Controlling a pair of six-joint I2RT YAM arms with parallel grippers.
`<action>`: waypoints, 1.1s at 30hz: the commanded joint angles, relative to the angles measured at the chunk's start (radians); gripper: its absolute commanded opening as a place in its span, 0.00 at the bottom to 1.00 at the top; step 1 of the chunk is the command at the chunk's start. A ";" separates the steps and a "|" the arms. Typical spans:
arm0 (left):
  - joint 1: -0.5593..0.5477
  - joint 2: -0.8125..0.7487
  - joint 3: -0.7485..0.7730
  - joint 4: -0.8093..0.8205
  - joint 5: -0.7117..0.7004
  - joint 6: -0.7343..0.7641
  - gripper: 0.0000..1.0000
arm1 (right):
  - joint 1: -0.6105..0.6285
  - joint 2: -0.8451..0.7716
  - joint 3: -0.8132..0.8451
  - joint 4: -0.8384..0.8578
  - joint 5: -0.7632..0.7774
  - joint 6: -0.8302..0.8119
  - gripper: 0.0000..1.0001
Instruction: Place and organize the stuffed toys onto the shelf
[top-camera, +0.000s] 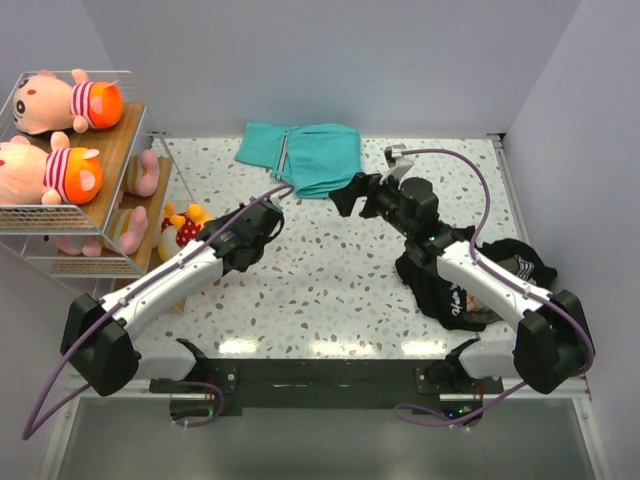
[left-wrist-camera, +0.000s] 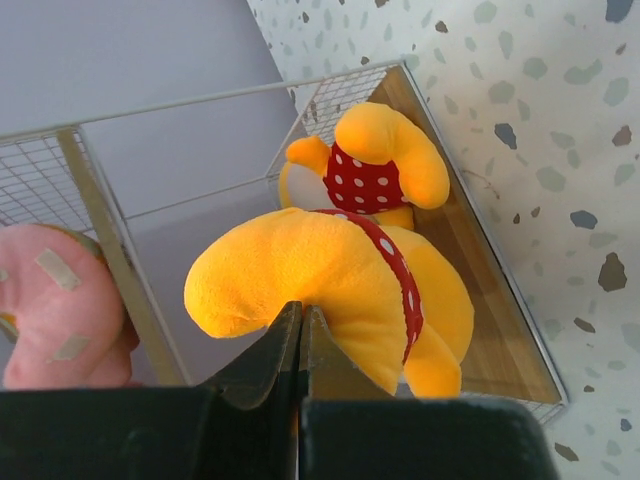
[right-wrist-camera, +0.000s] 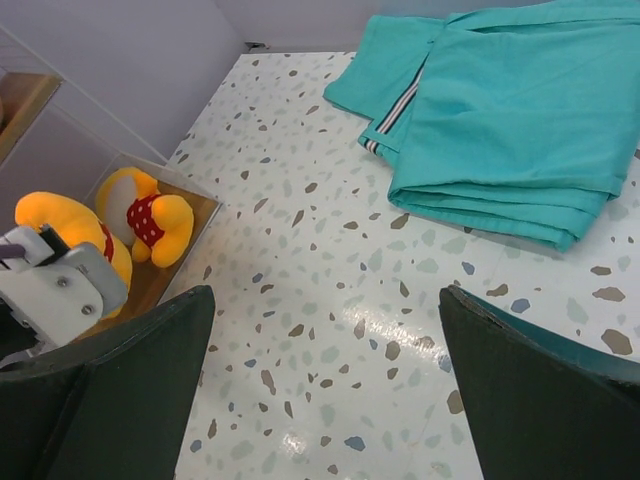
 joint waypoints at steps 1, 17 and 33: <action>-0.004 -0.030 -0.093 0.028 0.029 0.101 0.00 | 0.004 -0.010 0.044 0.011 0.016 -0.018 0.99; 0.036 -0.047 -0.395 0.210 0.167 0.269 0.00 | 0.004 -0.010 0.048 0.006 0.001 -0.008 0.98; 0.171 -0.028 -0.383 0.201 0.178 0.241 0.00 | 0.004 -0.048 0.033 0.017 -0.024 0.016 0.99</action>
